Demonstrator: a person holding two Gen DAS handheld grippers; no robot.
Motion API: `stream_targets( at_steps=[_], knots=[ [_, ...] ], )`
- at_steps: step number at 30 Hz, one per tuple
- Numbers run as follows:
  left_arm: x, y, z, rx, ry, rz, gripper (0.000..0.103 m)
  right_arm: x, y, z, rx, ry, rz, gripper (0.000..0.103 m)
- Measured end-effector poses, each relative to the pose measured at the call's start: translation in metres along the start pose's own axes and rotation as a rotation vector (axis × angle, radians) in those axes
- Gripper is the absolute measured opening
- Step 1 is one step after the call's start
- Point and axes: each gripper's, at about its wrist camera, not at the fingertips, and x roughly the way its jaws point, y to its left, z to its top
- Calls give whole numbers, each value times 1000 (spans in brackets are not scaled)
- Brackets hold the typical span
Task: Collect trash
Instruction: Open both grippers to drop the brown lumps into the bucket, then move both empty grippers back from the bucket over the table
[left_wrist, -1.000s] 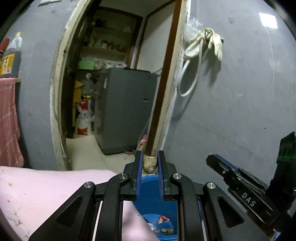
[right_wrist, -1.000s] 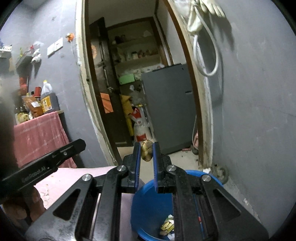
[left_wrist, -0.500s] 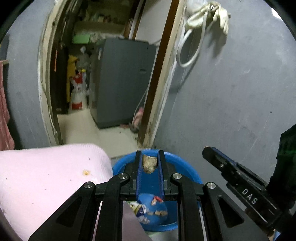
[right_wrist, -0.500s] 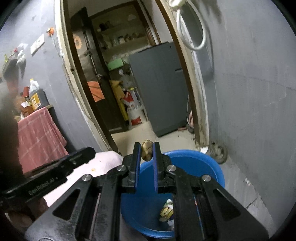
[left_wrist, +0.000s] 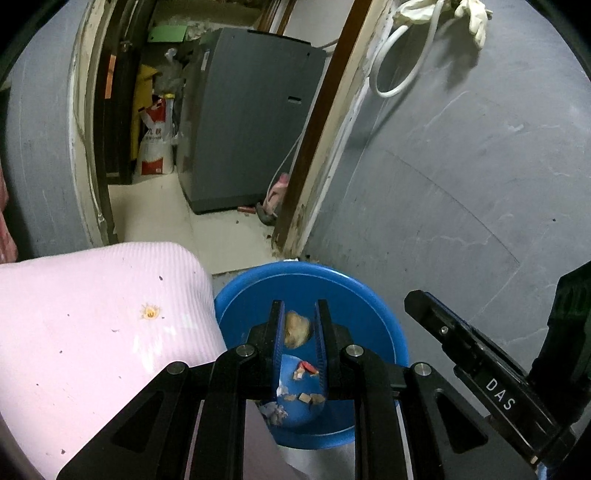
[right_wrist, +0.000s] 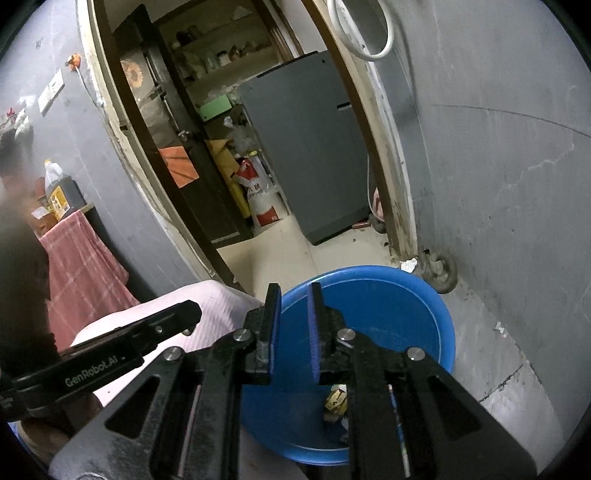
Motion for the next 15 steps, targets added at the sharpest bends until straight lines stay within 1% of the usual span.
stream_targets(
  at_steps=[3,5,7,11,15],
  knots=[
    [-1,3,0,-13,12,-5,15,1,0,0,4,2,-3,21],
    [-1,5,1,-20,16,-7,18,0,-1,0,6,-1,-4,25],
    [-2,5,0,-23,15,-8,24,-1,-2,0,8,-5,-5,27],
    [-4,6,-1,-30,8,-3,27,-3,-3,0,10,-11,-12,34],
    [-9,10,-1,-40,-11,16,35,-7,-6,1,12,-29,-18,39]
  ],
)
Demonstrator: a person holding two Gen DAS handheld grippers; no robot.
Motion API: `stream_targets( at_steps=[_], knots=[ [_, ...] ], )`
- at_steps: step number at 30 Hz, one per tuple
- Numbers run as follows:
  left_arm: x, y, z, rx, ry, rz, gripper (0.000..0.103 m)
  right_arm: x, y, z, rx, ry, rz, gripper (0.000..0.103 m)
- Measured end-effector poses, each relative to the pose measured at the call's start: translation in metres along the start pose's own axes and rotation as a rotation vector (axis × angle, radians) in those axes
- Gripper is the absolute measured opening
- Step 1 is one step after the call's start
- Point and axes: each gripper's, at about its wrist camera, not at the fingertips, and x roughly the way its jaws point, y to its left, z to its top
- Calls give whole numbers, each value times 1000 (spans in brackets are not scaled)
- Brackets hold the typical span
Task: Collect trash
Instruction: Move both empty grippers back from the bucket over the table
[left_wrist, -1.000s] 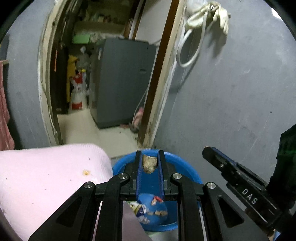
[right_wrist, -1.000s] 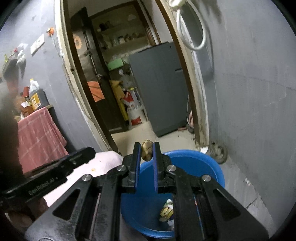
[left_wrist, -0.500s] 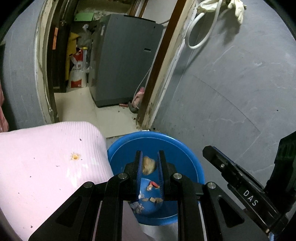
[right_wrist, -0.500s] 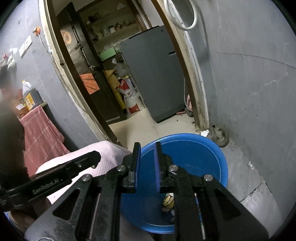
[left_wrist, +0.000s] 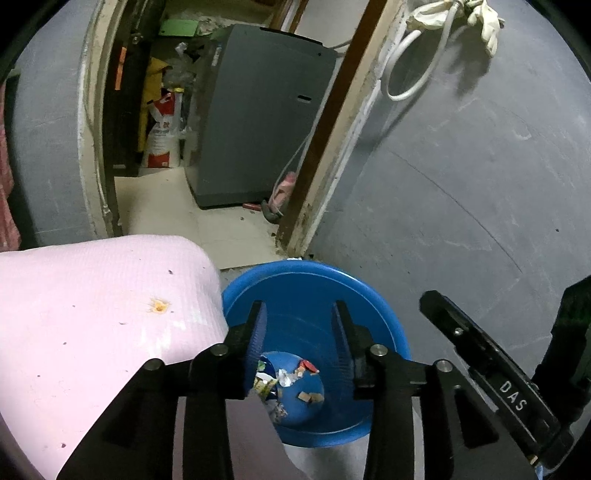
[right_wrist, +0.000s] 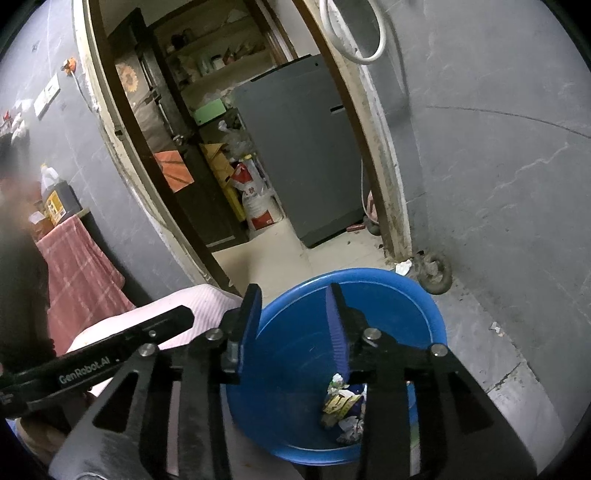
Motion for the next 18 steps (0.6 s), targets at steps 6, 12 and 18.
stream_targets(
  at_steps=[6,12,18],
  knots=[
    [-13,8,1,-24,-47,52,47,-7,-2,2,9,-24,-10,57],
    [-34,15,2,-59,-96,85,65,-21,2,6,-4,-62,-7,76],
    [-63,12,2,-52,-137,106,78,-44,9,12,-5,-101,-5,90]
  ],
)
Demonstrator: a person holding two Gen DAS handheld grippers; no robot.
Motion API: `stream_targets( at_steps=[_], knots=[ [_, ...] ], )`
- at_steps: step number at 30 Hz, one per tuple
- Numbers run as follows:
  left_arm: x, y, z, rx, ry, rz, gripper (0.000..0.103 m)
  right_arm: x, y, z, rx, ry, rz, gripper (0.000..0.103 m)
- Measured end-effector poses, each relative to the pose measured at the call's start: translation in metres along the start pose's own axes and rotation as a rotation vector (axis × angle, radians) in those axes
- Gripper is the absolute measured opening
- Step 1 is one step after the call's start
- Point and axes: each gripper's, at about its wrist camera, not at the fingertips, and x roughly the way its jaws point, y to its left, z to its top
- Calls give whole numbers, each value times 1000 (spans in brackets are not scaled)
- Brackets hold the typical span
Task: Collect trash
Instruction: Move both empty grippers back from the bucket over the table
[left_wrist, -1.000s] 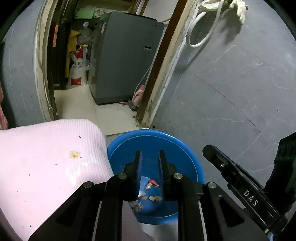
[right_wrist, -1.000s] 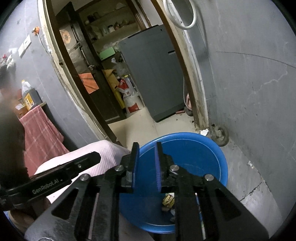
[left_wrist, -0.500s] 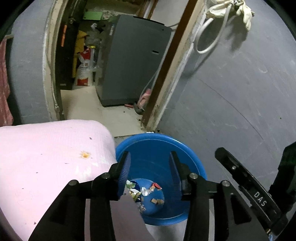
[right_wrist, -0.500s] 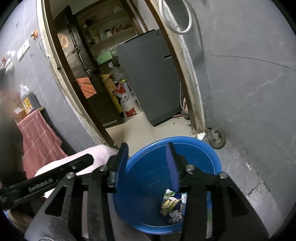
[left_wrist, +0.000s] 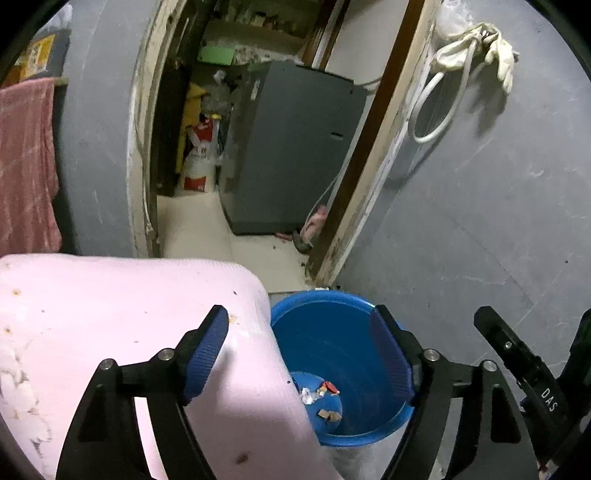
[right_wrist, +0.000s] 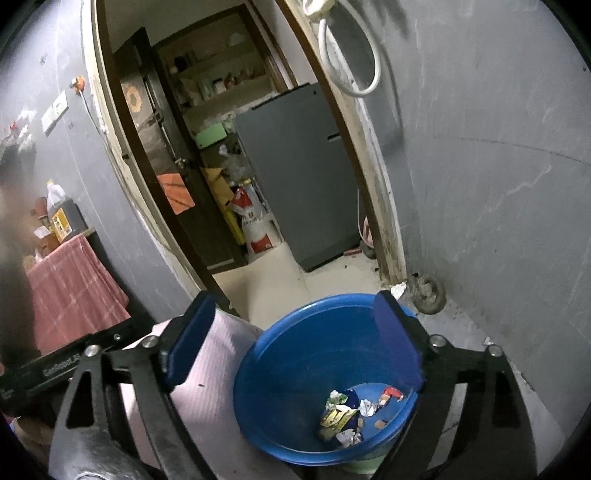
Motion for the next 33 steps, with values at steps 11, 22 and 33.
stream_targets(
  at_steps=[11,22,33],
  knots=[
    [-75,-2,-4,2,-129,20,94,-66,30,7,-82,-60,29,103],
    [-155,-7,-40,53,-242,69,99,-131,62,-14,-173,-87,61,103],
    [-205,-1,-100,84,-316,128,101,-190,72,-61,-258,-123,68,103]
  ],
)
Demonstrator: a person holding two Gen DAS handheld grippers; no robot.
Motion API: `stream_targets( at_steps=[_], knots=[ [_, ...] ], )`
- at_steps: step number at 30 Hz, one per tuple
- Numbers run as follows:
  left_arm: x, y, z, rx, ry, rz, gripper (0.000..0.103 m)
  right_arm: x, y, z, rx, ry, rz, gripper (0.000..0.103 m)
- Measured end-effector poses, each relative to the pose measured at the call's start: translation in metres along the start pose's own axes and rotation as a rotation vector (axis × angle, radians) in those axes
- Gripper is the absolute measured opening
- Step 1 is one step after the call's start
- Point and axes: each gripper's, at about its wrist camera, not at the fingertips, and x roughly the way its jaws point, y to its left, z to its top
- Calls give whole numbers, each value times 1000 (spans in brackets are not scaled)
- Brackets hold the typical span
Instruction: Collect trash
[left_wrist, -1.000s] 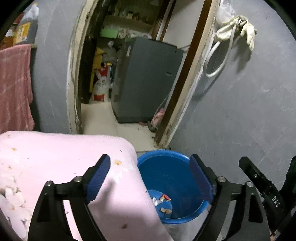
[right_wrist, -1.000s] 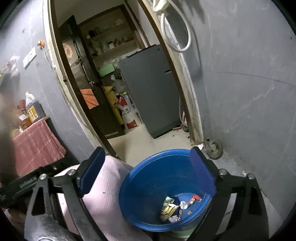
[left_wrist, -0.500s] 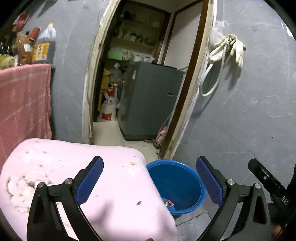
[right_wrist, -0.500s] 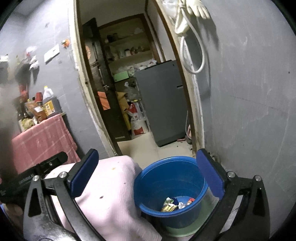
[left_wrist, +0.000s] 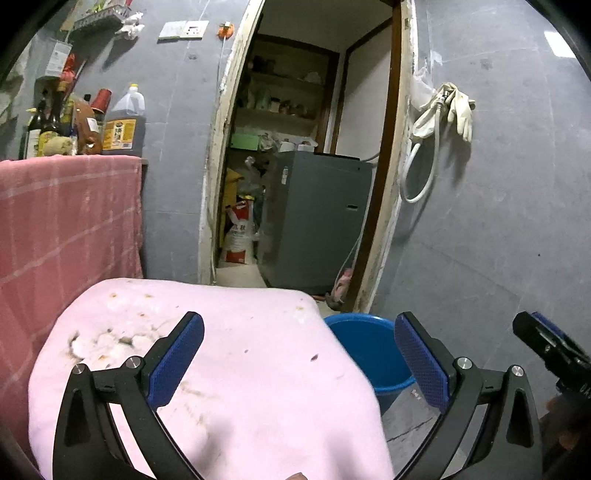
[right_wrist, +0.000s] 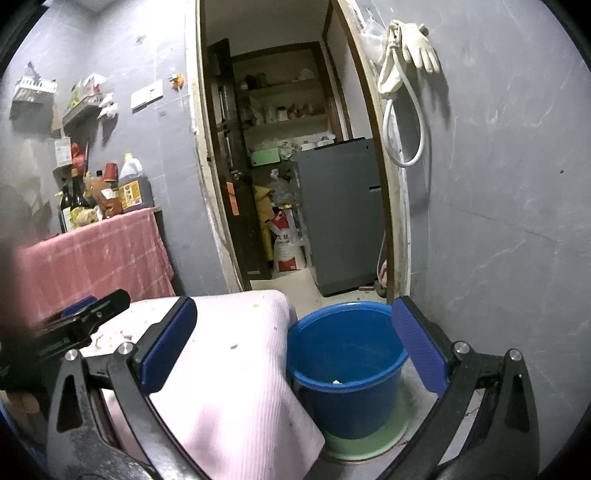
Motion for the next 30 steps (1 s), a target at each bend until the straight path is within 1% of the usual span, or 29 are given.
stream_targets(
  at_steps=[5,14,21,30],
  knots=[
    [-20,-1,-20,39,-20,13,101,-19,7,-15,-11,0,-17,103],
    [-41,1,-46,60,-41,34,101,-39,16,-41,-37,-11,-54,103],
    [-48,4,-61,58,-42,54,101,-45,16,-53,-61,-21,-73,103],
    [-52,7,-74,65,-42,81,101,-41,12,-63,-59,0,-71,103]
  ],
)
